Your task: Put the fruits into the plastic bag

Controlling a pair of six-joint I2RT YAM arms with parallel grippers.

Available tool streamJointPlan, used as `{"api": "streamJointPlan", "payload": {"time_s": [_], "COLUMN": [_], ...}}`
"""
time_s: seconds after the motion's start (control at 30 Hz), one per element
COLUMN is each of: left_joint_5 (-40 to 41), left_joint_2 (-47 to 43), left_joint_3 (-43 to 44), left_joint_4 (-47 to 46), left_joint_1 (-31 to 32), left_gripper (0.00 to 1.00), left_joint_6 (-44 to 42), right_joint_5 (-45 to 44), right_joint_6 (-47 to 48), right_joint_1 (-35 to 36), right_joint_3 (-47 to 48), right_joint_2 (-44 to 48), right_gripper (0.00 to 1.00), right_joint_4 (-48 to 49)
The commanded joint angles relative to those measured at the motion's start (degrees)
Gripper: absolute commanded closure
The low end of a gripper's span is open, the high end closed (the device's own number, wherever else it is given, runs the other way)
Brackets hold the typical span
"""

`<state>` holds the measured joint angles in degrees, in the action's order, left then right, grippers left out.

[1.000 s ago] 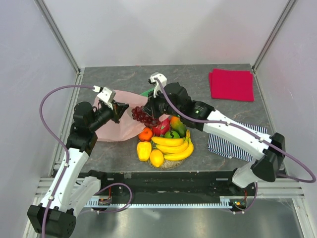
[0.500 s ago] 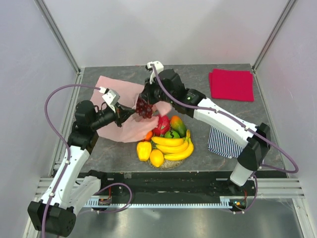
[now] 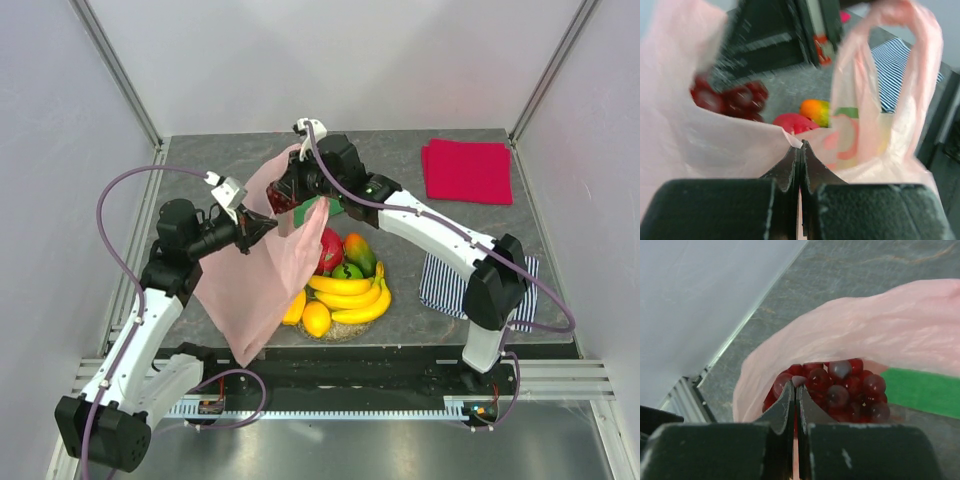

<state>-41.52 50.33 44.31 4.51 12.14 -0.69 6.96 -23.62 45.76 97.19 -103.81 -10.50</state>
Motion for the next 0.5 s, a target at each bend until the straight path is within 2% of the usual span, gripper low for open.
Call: {"api": "streamJointPlan", "payload": {"time_s": [0.0,0.2,0.33,0.47], "left_joint_5": [8.2,10.31,12.86,12.17], "left_joint_2": [-1.37,0.21,-1.02,-1.46], "left_joint_3": [0.86,1.47,1.39,1.3], "left_joint_4": [-3.54,-2.32,-1.87,-2.23], "left_joint_1": [0.25,0.25,0.16,0.16], "left_gripper": [0.98,0.99,0.98,0.99], "left_joint_6": [4.29,5.35,4.3,4.38], "right_joint_5": [6.65,16.48,19.4,19.84], "right_joint_6": [-7.31,-14.78,-17.77,-18.66], "right_joint_1": [0.03,0.47,0.74,1.18], "right_joint_3": [-4.98,-7.72,-10.26,-14.03], "right_joint_2": [0.89,1.59,2.47,-0.06], "right_gripper": [1.0,1.0,1.0,1.0], "right_joint_4": [9.26,16.74,18.76,21.22]}}
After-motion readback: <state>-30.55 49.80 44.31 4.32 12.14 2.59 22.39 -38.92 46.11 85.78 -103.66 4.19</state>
